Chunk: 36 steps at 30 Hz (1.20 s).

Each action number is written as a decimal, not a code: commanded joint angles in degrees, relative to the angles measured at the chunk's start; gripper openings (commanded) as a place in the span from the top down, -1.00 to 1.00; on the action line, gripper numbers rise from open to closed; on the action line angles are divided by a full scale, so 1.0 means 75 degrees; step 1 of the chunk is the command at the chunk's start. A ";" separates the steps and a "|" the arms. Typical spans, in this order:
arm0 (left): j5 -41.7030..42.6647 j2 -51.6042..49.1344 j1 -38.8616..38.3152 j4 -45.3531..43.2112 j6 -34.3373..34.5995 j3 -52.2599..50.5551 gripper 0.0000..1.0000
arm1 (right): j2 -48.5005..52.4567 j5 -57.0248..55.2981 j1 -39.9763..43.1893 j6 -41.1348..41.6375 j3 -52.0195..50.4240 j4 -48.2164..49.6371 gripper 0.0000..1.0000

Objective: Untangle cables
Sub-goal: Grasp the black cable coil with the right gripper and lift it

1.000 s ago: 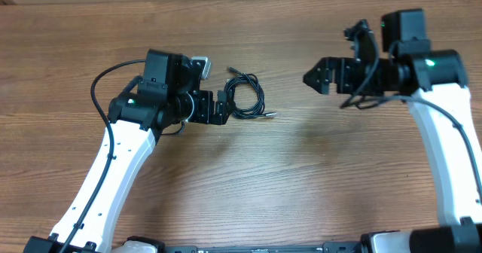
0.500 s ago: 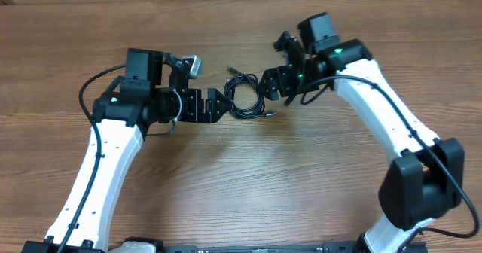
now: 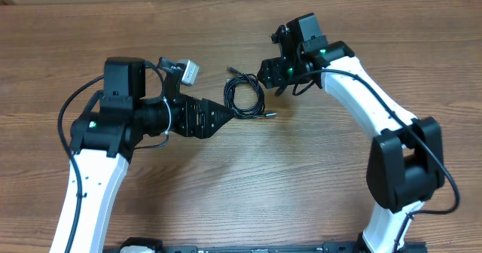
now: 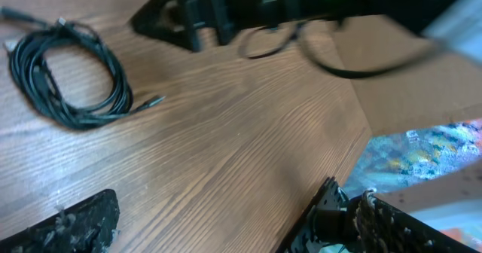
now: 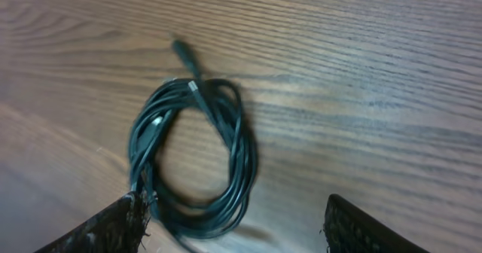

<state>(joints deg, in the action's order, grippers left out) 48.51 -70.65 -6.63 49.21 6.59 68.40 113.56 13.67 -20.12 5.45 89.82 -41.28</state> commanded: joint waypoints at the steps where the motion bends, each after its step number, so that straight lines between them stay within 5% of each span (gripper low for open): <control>1: 0.0256 0.0382 0.0012 -0.0012 -0.0259 0.0119 -1.00 | 0.0356 -0.0134 0.0032 0.0554 0.0044 0.0286 -0.47; 12: 0.0259 0.0638 0.0012 -0.0009 -0.0289 0.0119 -1.00 | 0.1023 -0.0082 0.0032 0.0970 0.0032 0.0562 -0.55; 20: 0.0262 0.0638 0.0012 -0.0006 -0.0283 0.0119 -0.99 | 0.1329 -0.0117 -0.0143 0.1250 0.0032 0.0493 -0.41; 25: 0.0294 0.0638 0.0012 0.0006 -0.0283 0.0119 -0.99 | 0.1513 -0.0493 -0.0498 0.1253 0.0032 0.0469 -0.60; 26: 0.0306 0.0638 0.0012 0.0006 -0.0283 0.0119 -0.99 | 0.1539 -0.0571 -0.0568 0.1250 0.0032 0.0472 -0.50; 28: 0.0323 0.0638 0.0012 0.0009 -0.0283 0.0119 -0.99 | 0.1582 -0.0682 -0.0699 0.1253 0.0032 0.0469 0.57; 33: 0.0315 0.0638 0.0012 0.0006 -0.0283 0.0119 -0.99 | 0.1594 -0.0866 -0.0950 0.1250 0.0035 0.0463 0.92; 36: 0.0315 0.0638 0.0012 0.0012 -0.0283 0.0119 -1.00 | 0.1594 -0.1008 -0.0959 0.1247 0.0035 0.0414 0.92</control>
<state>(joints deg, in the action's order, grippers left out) 49.54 -66.59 -6.63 49.32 5.74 68.40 125.16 8.29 -27.38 14.94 89.82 -38.09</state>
